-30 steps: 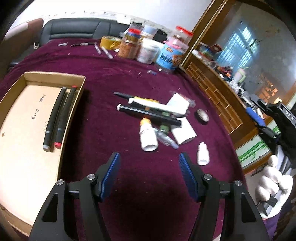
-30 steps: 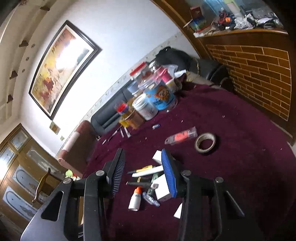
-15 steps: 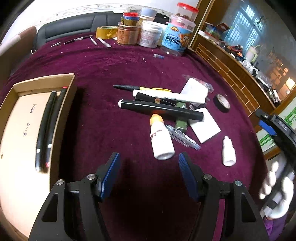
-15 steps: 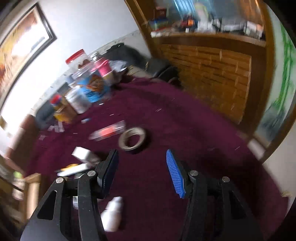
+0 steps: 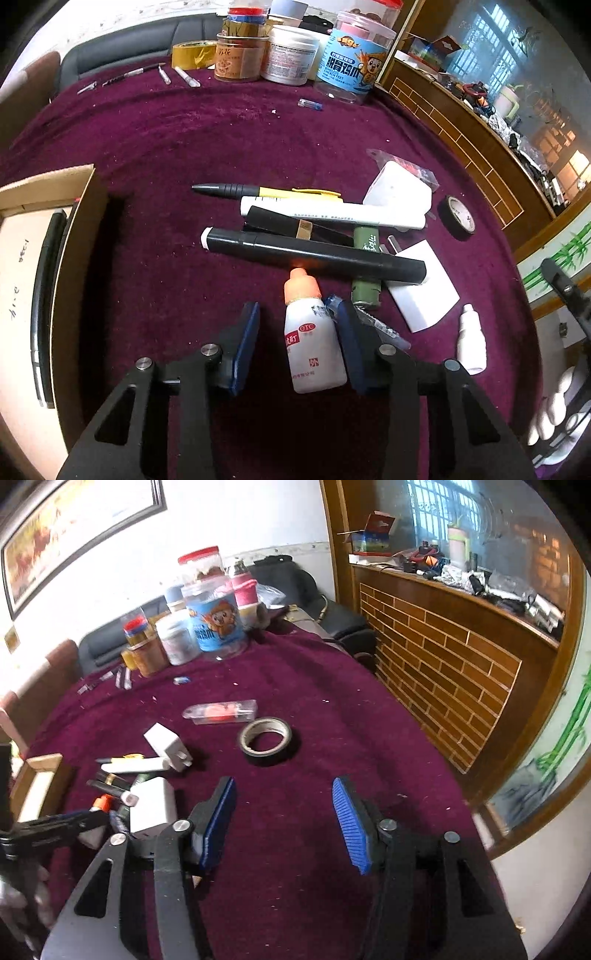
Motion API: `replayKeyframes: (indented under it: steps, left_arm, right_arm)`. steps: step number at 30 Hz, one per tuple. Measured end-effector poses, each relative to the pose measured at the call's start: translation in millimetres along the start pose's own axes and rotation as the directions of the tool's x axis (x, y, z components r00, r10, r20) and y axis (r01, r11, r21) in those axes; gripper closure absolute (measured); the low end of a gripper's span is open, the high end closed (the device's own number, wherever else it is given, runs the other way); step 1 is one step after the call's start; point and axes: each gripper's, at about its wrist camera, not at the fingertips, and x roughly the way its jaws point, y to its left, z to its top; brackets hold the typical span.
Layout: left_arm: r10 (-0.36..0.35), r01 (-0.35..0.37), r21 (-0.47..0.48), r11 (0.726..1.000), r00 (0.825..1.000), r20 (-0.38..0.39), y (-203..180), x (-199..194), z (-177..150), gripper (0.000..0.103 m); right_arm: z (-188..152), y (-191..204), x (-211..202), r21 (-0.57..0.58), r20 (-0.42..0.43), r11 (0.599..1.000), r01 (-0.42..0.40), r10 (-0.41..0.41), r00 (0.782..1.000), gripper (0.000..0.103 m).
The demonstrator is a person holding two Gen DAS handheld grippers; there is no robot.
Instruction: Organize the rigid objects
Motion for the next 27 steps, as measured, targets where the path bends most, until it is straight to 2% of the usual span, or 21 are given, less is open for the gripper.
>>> replayKeyframes:
  steps: [1,3,7,9,10,15,21,25,27]
  left_arm:
    - [0.007,-0.007,0.006,1.0,1.0,0.003,-1,0,0,0.067]
    - [0.033,-0.033,0.025,0.999,0.999,0.009,-6,1,0,0.067]
    - [0.088,-0.092,0.076,0.993,0.995,0.049,-19,5,2,0.066]
    - [0.115,-0.121,0.097,0.988,0.991,0.067,-24,6,1,0.068]
    - [0.099,-0.106,0.102,0.989,0.993,0.069,-26,5,0,0.085]
    - [0.045,-0.05,0.073,0.996,0.996,0.074,-18,-12,-6,0.084]
    - [-0.051,0.045,0.043,0.998,0.987,0.154,-9,-65,-16,0.084]
    - [-0.11,0.108,0.02,0.994,0.978,0.178,3,-92,-27,0.084]
    - [-0.116,0.115,0.017,0.993,0.976,0.184,7,-102,-32,0.084]
  right_arm:
    - [-2,-3,-2,0.019,0.026,0.999,-0.038,0.038,0.999,0.041]
    - [-2,-4,-2,0.036,0.039,0.998,-0.054,0.053,0.998,0.041]
    - [-2,4,4,0.021,0.006,0.999,-0.028,0.028,1.0,0.041]
    - [-1,7,9,0.019,-0.036,0.999,-0.035,0.036,0.999,0.041]
    - [-2,9,11,0.019,-0.057,0.999,-0.048,0.049,0.997,0.041]
    - [-6,21,20,0.005,-0.141,0.994,-0.11,0.11,0.984,0.041]
    - [-17,32,28,0.042,-0.223,0.983,-0.18,0.185,0.957,0.041]
    - [-24,42,35,0.046,-0.263,0.981,-0.189,0.194,0.945,0.042]
    - [-28,48,39,0.035,-0.285,0.982,-0.186,0.188,0.94,0.042]
